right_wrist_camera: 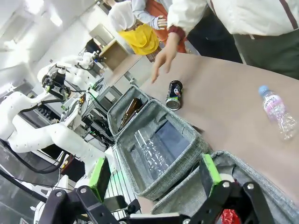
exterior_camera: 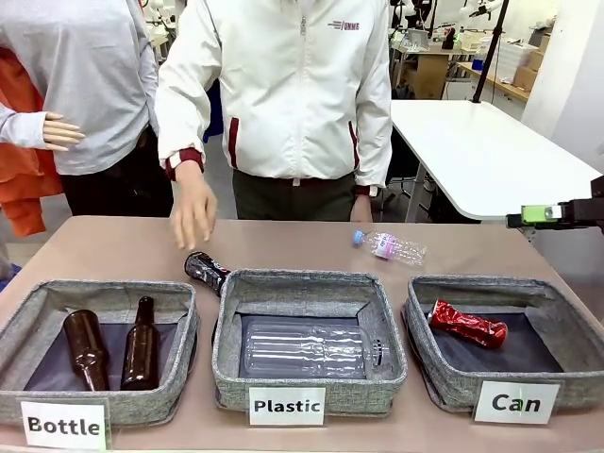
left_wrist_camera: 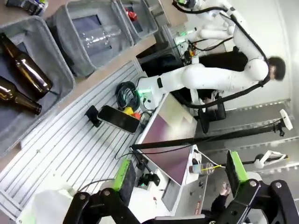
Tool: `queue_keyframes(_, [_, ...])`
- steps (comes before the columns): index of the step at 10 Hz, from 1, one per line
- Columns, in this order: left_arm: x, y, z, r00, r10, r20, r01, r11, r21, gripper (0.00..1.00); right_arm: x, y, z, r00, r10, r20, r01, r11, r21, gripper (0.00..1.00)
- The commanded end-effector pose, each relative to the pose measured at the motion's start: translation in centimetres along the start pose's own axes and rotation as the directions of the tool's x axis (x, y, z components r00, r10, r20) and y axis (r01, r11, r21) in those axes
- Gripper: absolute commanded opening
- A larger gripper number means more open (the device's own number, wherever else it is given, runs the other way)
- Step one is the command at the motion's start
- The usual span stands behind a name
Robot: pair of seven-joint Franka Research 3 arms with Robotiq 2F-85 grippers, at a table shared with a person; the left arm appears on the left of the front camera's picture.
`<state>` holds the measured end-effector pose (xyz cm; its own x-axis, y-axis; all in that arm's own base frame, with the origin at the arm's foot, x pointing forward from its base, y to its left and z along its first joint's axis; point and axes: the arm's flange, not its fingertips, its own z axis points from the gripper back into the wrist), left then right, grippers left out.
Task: Sort the can waste into the basket.
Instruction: Pick up the can waste from the table and place it in the right Fabric basket.
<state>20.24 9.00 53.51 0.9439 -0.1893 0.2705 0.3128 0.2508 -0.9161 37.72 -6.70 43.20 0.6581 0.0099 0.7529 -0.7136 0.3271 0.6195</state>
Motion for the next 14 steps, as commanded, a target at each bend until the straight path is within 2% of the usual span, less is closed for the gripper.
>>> queue_keyframes(1, [-0.1,0.1,1.5,0.999,0.02,0.037,-0.02,1.0,0.002,1.0,0.1,0.0,0.2,1.0,0.017,-0.003,-0.017,1.0,0.008,1.0])
queue_keyframes(6, [-0.3,4.0,-4.9,0.985,0.103,-0.135,-0.096,0.994,0.055,1.0,0.1,0.0,0.2,1.0,0.017,-0.003,-0.017,1.0,0.008,1.0])
queue_keyframes(7, [-0.1,4.5,-5.5,0.987,0.105,-0.119,-0.098,0.993,0.068,1.0,0.1,0.0,0.2,1.0,0.017,-0.003,-0.017,1.0,0.008,1.0])
queue_keyframes(9, [0.6,5.1,-5.8,0.993,0.114,-0.004,-0.113,0.988,0.104,1.0,0.1,0.0,0.2,1.0,0.017,-0.003,-0.017,1.0,0.008,1.0])
queue_keyframes(10, [0.9,4.4,-4.4,0.989,0.102,-0.106,-0.096,0.993,0.062,1.0,0.1,0.0,0.2,1.0,0.017,-0.003,-0.017,1.0,0.008,1.0])
queue_keyframes(14, [0.9,4.4,-4.4,0.989,0.102,-0.106,-0.096,0.993,0.062,1.0,0.1,0.0,0.2,1.0,0.017,-0.003,-0.017,1.0,0.008,1.0])
